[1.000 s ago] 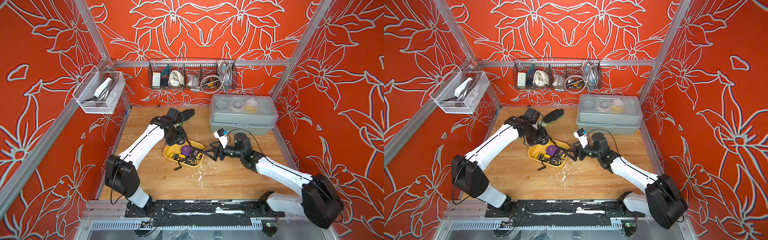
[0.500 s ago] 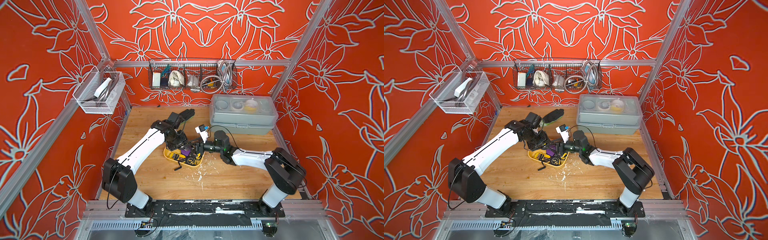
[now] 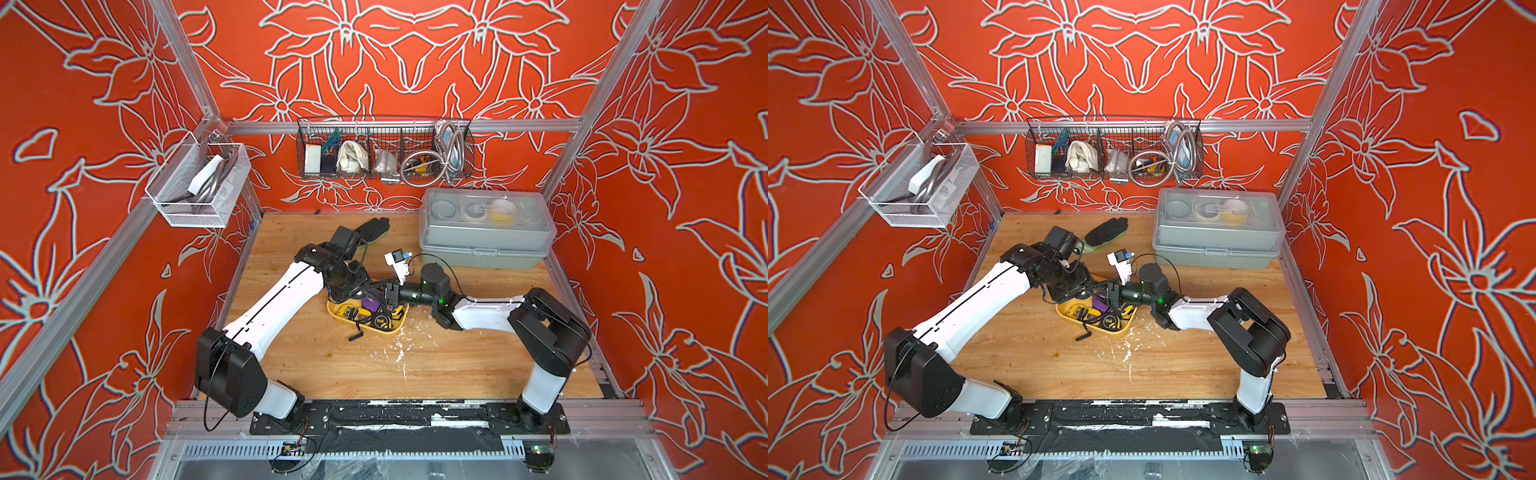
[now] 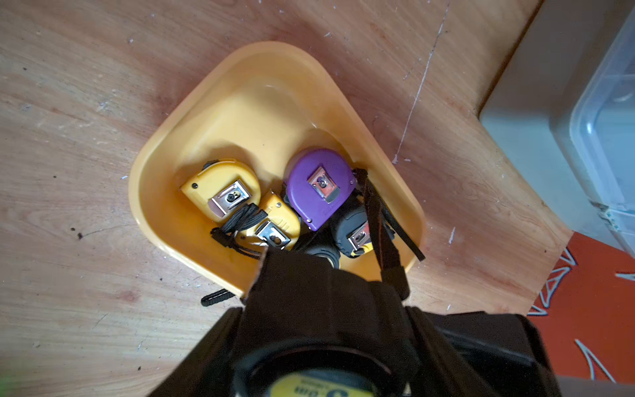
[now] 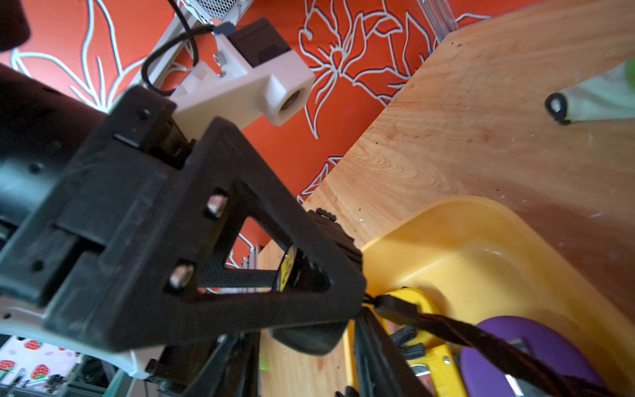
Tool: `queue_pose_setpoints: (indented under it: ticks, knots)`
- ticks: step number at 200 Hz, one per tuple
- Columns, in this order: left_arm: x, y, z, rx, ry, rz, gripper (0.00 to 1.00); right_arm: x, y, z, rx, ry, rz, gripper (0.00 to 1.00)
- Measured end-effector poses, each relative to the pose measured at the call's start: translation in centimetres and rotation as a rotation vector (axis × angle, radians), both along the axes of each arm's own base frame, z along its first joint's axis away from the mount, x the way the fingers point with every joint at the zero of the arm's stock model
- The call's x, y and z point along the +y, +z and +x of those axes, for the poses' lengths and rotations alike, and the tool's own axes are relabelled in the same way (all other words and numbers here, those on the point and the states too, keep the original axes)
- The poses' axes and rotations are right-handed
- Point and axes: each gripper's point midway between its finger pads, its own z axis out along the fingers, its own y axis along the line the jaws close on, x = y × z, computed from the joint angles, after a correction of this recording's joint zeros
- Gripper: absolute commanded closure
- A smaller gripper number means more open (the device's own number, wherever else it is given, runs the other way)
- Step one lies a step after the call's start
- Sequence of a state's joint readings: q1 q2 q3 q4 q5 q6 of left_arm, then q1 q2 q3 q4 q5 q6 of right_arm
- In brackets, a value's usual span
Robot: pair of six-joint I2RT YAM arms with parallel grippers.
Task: Take the tape measure out of the storage box
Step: Place the tape measure at the center of the board.
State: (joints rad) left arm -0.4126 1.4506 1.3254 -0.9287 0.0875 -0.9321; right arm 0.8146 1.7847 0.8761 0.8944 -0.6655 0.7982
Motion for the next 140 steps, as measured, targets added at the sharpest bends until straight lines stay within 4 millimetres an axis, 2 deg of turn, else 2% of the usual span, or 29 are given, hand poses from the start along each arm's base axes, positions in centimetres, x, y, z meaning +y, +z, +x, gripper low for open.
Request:
queue_pose_setpoints:
  ticks: [32,76,105,140]
  knots:
    - [-0.3,0.7,0.6,-0.040,-0.011,-0.013,0.61,0.1,0.1,-0.3,0.033,0.014,0.010,0.45]
    - [-0.7,1.0,0.7,-0.081,-0.025,-0.049,0.61,0.2,0.5,-0.3,0.051,0.013,0.036,0.47]
    - [-0.6,0.5,0.4,-0.071,-0.024,-0.050,0.60,0.6,-0.1,0.2,0.080,0.009,0.054,0.58]
    - [-0.2,0.1,0.4,-0.065,-0.014,-0.038,0.57,1.0,-0.7,0.6,0.119,0.007,0.081,0.77]
